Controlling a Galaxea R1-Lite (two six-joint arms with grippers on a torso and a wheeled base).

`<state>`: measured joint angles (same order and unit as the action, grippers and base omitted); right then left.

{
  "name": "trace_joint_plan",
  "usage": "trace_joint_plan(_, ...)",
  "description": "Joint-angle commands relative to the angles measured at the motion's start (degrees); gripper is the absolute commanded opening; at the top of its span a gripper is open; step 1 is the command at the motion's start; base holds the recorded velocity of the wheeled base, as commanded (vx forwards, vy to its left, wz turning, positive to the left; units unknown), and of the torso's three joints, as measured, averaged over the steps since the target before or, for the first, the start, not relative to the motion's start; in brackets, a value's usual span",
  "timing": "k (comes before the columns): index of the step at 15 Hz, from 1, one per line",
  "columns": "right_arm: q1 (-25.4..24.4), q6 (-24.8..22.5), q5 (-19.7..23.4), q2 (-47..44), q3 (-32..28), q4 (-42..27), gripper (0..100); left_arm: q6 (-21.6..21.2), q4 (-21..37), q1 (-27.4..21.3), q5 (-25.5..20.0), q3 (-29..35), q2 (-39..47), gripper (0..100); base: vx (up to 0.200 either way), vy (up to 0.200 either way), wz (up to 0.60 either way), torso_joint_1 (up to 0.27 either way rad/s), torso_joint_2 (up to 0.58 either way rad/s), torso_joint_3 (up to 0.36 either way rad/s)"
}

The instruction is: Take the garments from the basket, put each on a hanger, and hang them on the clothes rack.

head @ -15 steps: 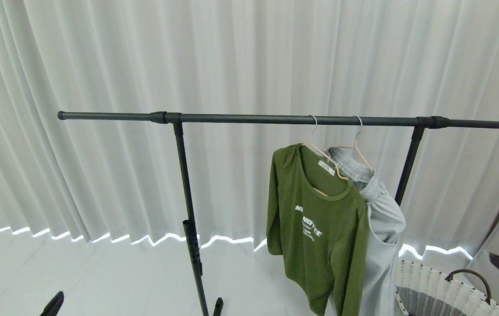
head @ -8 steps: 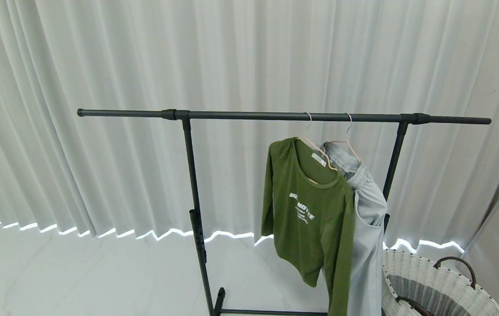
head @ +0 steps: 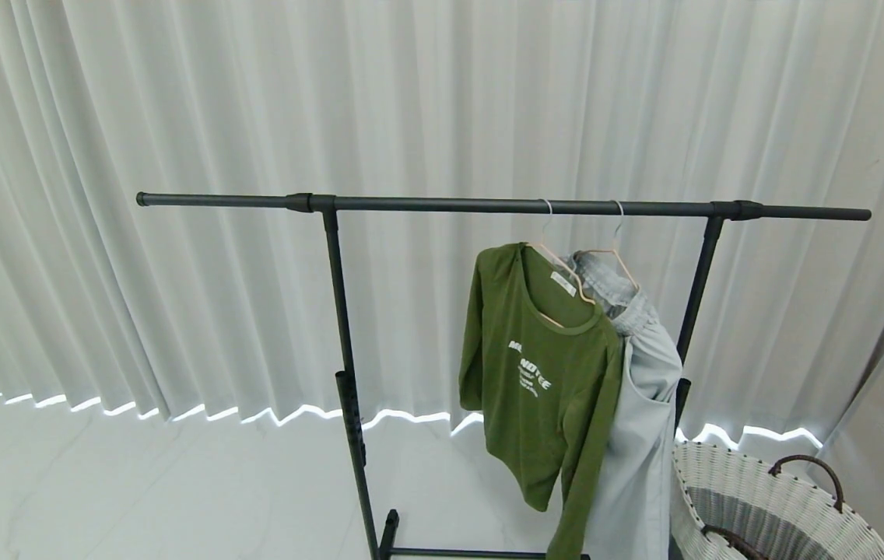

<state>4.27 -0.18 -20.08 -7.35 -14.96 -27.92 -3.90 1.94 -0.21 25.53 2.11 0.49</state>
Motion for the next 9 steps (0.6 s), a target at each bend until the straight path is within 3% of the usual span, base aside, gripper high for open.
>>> trace_joint_plan(1,0.04,0.01,-0.93,1.99,1.16,0.14,100,-1.02,0.0,0.03,-0.39,-0.35,-0.49,100,0.0,0.0,0.0,0.0,0.0,0.0)
trace_joint_plan(4,0.13,0.89,-2.07,1.99,1.25,0.23,100,-7.0,-2.11,0.03,-5.58,-0.97,-0.49,100,0.0,0.0,0.0,0.0,0.0,0.0)
trace_joint_plan(6,0.13,1.06,-7.43,1.99,2.74,3.22,100,-9.72,-5.28,0.03,-16.65,-2.11,-0.49,100,0.0,0.0,0.0,0.0,0.0,0.0)
trace_joint_plan(7,0.13,0.97,-9.28,1.99,4.06,6.03,100,-9.99,-5.37,0.03,-19.29,-2.11,-0.49,100,0.0,0.0,0.0,0.0,0.0,0.0)
trace_joint_plan(9,0.13,0.97,-9.8,1.9,9.07,17.02,100,-8.67,-5.19,-0.06,-19.2,-2.11,-0.31,100,0.0,0.0,0.0,0.0,0.0,0.0)
